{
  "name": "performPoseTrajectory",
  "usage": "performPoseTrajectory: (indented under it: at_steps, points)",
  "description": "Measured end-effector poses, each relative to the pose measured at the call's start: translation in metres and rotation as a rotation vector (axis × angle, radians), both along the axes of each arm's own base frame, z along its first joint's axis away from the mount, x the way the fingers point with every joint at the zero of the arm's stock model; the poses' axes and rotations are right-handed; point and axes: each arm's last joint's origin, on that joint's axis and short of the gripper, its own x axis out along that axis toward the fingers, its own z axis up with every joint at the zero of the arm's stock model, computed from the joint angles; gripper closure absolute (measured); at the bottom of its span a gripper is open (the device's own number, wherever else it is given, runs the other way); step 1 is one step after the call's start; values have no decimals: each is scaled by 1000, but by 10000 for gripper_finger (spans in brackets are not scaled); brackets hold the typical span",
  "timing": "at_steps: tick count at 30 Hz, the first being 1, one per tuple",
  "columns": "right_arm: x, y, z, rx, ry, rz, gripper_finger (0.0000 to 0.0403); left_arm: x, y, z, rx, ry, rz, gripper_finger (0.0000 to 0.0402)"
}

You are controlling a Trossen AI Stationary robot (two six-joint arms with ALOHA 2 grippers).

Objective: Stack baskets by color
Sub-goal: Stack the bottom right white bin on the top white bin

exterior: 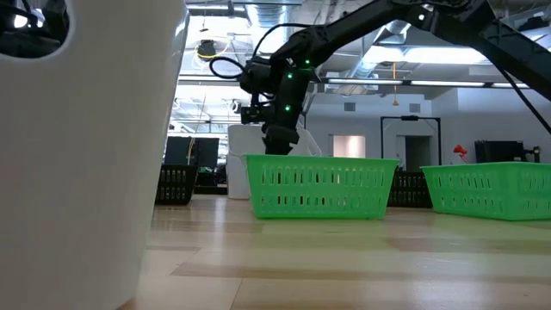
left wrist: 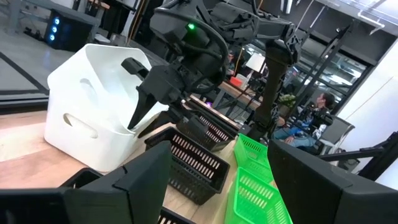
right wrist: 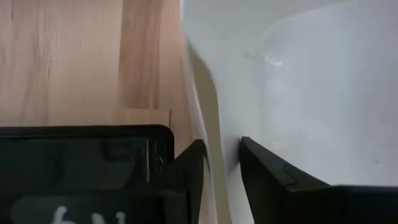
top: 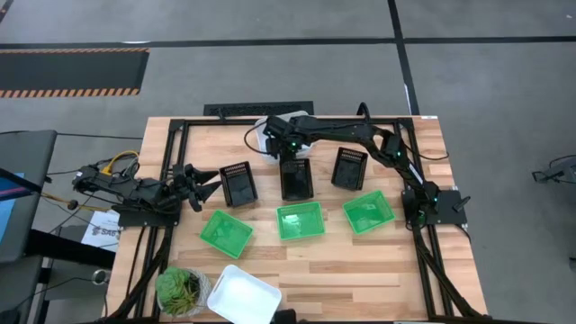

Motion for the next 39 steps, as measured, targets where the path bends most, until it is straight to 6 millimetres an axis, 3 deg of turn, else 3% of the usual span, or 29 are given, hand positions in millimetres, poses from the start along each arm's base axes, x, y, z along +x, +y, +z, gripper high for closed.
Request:
performPoseTrajectory:
  at_steps: [8, 20, 28, 33, 39]
  points:
    - [-1, 1, 2, -14, 15, 30, 306, 0, 0, 0, 0, 1, 0, 145]
    - [2, -2, 26, -36, -13, 37, 317, 0, 0, 0, -5, -2, -7, 145]
    - [2, 0, 26, -48, 1, 43, 393, 0, 0, 0, -5, -2, -8, 145]
    - [2, 0, 26, -47, -3, 32, 374, 0, 0, 0, -5, -2, -8, 145]
    - [4, 3, 26, -102, 19, 35, 395, 0, 0, 0, -5, -2, -7, 145]
